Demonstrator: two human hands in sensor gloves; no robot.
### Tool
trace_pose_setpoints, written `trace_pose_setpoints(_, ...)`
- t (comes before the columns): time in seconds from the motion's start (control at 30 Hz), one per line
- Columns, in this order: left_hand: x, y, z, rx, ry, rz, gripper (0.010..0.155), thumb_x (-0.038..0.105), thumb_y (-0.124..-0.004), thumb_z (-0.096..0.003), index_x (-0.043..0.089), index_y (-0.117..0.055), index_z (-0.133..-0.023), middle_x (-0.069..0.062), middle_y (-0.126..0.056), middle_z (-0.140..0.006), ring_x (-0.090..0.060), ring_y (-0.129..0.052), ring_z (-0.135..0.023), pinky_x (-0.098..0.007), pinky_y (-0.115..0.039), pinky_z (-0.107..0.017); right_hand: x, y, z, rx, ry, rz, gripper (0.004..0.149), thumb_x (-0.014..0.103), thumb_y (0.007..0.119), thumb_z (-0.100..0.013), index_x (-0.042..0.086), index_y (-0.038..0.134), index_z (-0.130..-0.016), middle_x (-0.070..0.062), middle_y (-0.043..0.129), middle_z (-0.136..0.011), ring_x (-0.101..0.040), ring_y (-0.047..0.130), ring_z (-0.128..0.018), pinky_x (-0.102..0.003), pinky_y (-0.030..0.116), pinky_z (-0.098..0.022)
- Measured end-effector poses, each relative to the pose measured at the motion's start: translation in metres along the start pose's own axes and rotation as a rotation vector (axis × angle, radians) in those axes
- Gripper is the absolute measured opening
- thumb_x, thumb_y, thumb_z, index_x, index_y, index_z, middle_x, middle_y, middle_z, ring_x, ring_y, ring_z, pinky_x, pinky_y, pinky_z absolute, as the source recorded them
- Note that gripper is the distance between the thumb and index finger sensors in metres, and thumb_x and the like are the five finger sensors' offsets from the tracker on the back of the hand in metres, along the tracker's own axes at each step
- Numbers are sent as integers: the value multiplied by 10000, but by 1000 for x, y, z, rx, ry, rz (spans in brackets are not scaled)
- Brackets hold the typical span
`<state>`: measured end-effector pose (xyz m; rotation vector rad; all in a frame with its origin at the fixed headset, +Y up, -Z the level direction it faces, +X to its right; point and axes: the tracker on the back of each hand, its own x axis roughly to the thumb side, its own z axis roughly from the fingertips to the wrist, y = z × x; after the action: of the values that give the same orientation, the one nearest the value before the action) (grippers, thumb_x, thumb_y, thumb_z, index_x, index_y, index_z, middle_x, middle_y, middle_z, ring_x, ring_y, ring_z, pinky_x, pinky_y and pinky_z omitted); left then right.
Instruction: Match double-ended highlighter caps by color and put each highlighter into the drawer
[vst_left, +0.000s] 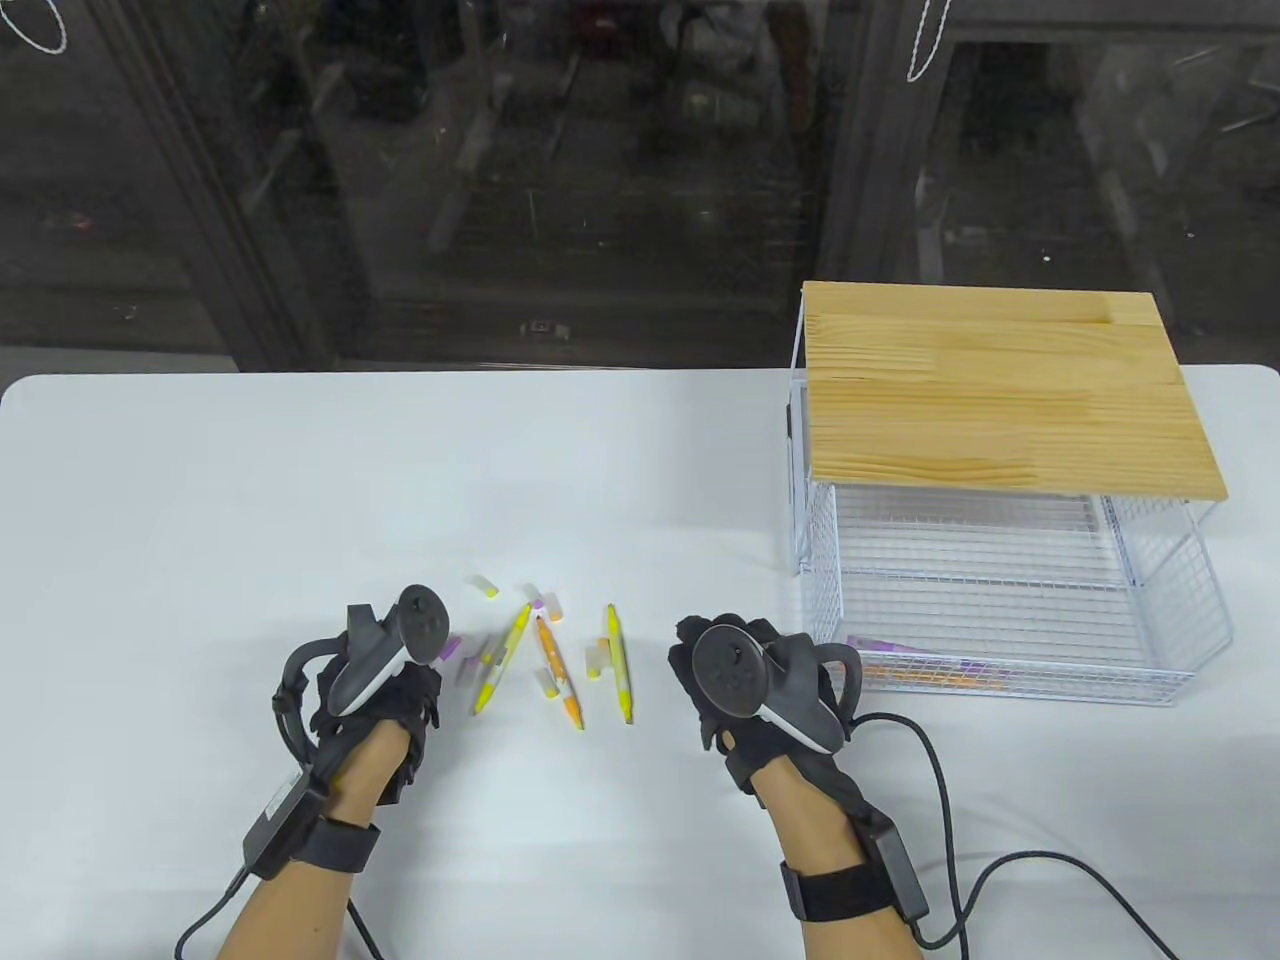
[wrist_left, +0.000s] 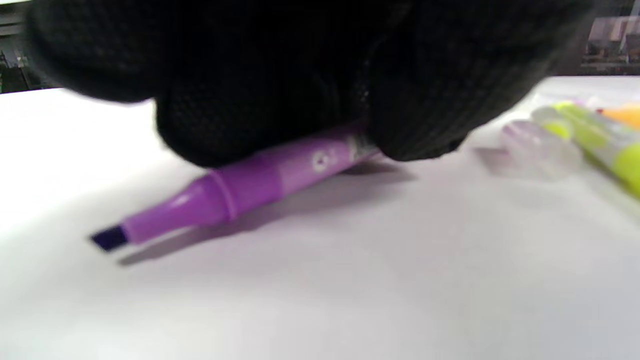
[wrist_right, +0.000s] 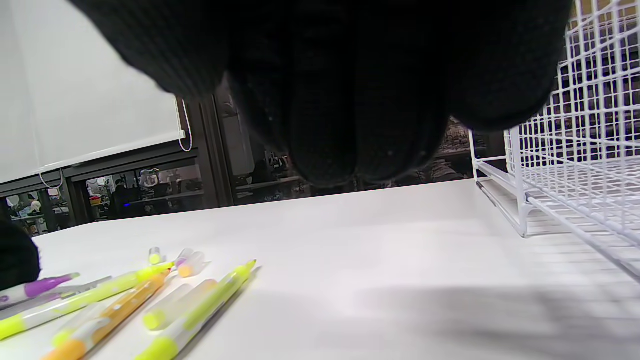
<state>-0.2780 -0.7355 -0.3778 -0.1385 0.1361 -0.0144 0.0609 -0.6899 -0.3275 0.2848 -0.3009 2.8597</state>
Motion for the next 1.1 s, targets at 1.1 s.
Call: trace_pose_setpoints(1.1,25,52,55,171,-365,140,502,348,-926,-362,307,-861,-858,15,-1001,-807,-317,-1001,-637,-537,-852,-438,1,6,-1,30,-6,4,459,470,796,-456,234,935,-825,-61,1019,-755,-336,1014,-556,-505,839,-426)
